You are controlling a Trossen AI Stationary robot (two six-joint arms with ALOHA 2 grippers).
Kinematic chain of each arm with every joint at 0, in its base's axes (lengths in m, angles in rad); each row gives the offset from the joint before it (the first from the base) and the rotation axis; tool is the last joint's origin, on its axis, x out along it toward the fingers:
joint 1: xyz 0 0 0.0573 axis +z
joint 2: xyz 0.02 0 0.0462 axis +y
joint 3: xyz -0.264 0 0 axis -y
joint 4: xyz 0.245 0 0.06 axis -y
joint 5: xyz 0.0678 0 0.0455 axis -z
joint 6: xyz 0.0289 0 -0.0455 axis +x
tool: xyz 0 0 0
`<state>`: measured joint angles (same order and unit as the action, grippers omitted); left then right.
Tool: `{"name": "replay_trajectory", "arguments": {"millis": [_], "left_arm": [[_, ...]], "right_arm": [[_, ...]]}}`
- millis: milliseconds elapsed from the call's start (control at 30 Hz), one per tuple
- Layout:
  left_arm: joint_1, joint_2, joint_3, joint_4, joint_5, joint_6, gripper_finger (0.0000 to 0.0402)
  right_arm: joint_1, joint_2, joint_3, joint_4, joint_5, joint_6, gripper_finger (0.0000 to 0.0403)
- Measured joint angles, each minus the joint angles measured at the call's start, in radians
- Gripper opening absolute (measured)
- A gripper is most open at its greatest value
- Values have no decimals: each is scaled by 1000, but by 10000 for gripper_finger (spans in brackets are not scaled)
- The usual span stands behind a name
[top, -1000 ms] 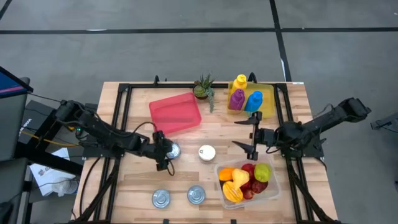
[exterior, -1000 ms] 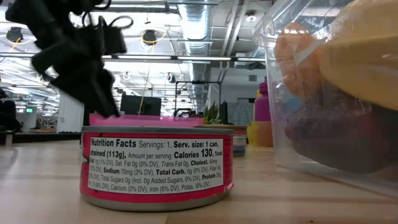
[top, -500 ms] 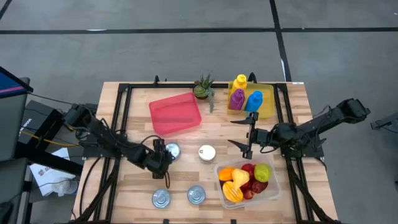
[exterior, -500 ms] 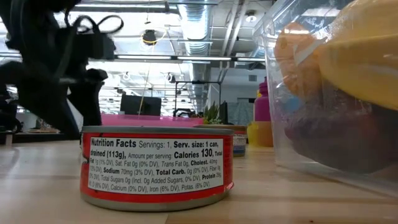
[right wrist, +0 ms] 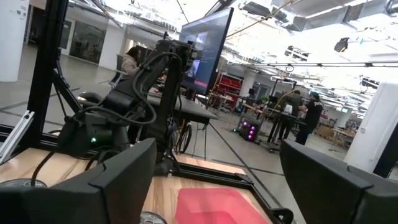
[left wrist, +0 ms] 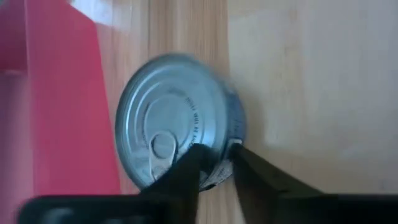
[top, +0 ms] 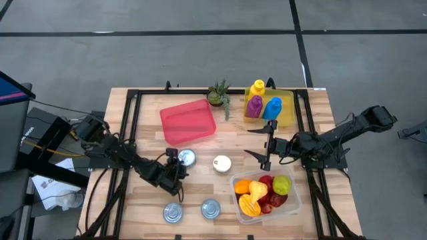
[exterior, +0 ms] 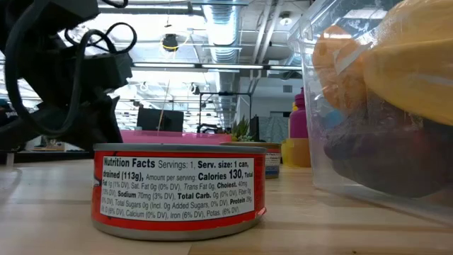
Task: Pick & Place Food Item
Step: Put the blue tuna can into the red bin
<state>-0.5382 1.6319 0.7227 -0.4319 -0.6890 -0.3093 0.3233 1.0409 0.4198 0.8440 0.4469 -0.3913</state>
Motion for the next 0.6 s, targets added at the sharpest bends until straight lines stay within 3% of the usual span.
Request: {"name": "replay_trajectory", "arguments": {"millis": [67, 133, 600], "left_arm": [[-4, -1, 1, 7, -4, 0, 35], [-5, -2, 2, 15, -2, -2, 12], [-60, 5, 84, -68, -119, -4, 0]], "right_arm": [[0, 0, 0, -1, 0, 3, 328], [0, 0, 0, -2, 0, 8, 328], [0, 0, 0, -7, 0, 10, 328]]}}
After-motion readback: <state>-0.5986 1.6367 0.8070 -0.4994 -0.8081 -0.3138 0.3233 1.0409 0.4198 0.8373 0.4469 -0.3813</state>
